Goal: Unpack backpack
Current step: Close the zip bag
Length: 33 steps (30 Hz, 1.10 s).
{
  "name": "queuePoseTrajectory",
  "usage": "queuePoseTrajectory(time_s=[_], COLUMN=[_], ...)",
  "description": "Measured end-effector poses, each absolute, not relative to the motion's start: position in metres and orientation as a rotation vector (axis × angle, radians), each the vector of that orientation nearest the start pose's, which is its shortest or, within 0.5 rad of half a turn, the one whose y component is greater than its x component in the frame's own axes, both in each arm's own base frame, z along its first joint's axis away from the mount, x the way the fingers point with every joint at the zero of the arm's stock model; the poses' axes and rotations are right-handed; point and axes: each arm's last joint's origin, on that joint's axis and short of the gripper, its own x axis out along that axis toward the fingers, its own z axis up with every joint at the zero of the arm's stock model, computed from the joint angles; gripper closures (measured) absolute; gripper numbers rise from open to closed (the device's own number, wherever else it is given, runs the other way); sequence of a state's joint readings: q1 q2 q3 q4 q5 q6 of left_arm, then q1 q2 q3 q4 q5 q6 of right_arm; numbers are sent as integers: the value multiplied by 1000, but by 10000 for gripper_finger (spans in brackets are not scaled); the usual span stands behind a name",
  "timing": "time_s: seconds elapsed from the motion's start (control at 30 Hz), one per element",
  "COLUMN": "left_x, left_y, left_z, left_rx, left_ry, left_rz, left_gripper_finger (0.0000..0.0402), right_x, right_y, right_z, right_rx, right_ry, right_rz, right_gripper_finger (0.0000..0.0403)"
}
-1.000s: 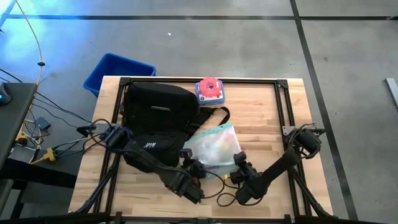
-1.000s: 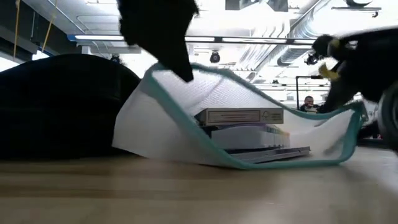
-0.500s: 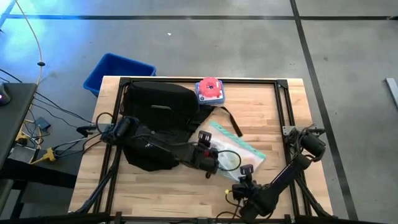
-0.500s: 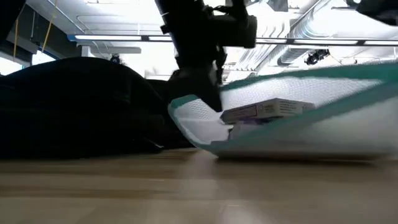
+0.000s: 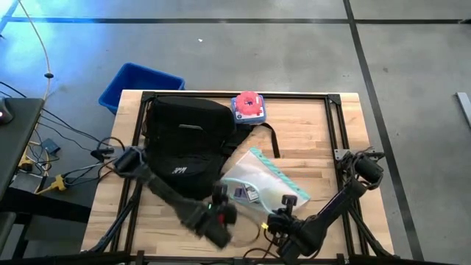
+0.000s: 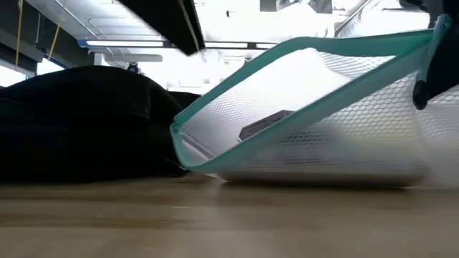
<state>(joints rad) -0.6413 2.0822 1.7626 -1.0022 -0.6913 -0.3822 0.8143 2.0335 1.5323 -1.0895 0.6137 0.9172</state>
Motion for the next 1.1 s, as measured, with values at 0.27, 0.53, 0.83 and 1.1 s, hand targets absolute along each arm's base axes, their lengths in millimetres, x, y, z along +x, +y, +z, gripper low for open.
queuePoseTrajectory(time_s=[0.27,0.53,0.83,1.1], left_x=[377,391,406,414], left_y=[-305,-308,-293,-284], left_z=[203,174,169,170], left_rx=[302,400,329,245], left_ry=[617,522,487,484], left_rz=[29,191,293,290], left_gripper_finger=[275,275,275,280], right_x=[282,295,297,296], right_y=[270,278,281,281], right_z=[188,217,220,219], right_rx=[-185,-145,-134,-135], right_ry=[1063,964,946,955], right_rz=[-316,-288,-277,-274], right_gripper_finger=[396,396,396,396])
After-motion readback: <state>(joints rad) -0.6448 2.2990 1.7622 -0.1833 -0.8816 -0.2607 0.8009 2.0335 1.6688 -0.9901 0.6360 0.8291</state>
